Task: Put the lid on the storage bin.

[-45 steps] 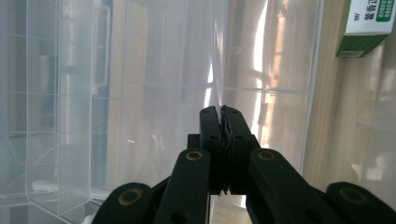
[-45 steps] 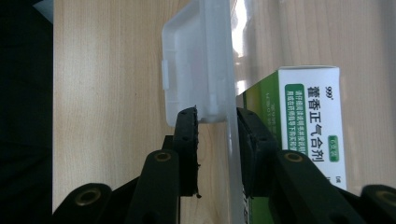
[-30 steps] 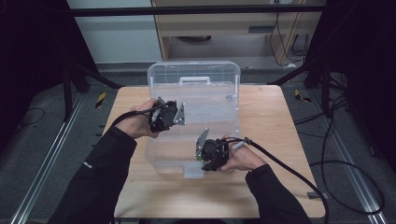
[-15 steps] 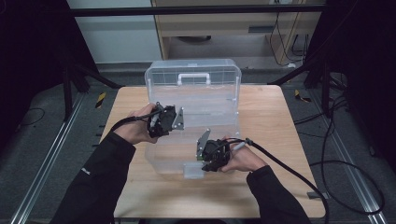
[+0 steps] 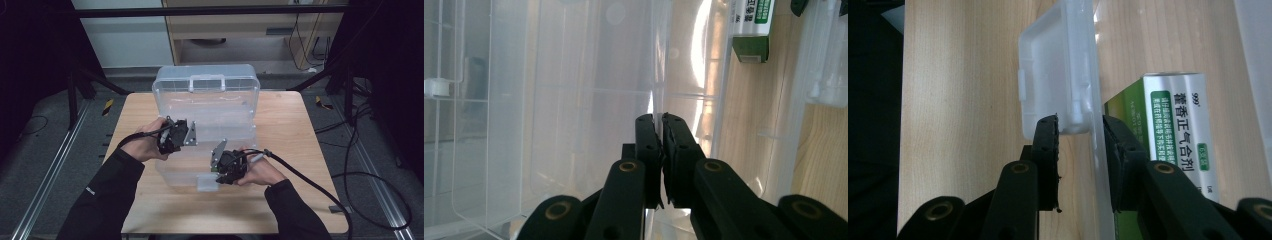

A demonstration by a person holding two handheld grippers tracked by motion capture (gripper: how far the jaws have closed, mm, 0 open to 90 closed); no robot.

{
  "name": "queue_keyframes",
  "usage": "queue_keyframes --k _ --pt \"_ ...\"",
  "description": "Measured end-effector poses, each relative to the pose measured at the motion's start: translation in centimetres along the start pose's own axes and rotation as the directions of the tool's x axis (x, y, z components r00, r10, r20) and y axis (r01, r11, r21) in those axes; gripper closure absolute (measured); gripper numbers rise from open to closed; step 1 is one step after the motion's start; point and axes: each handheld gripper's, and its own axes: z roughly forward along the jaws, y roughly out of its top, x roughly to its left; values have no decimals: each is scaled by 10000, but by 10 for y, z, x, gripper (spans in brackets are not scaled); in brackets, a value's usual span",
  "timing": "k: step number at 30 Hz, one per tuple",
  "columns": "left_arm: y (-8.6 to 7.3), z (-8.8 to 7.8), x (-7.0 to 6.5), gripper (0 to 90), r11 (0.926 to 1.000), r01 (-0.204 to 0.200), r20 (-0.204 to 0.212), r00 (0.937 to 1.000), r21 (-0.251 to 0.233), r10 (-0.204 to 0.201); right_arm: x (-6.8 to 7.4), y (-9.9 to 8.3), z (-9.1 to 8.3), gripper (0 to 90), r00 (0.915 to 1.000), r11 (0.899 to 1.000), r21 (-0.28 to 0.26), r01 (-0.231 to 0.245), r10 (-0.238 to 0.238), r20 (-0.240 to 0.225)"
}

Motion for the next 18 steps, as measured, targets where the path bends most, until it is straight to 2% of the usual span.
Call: queue_keyframes --k 5,18 --pt "3 1 -4 852 9999 -13 -187 9998 121 15 1 -1 0 697 9999 9999 -114 -105 106 71" --pt "1 1 -11 847 9999 -31 -55 10000 169 32 5 -5 -1 684 9978 9968 -580 -542 563 345"
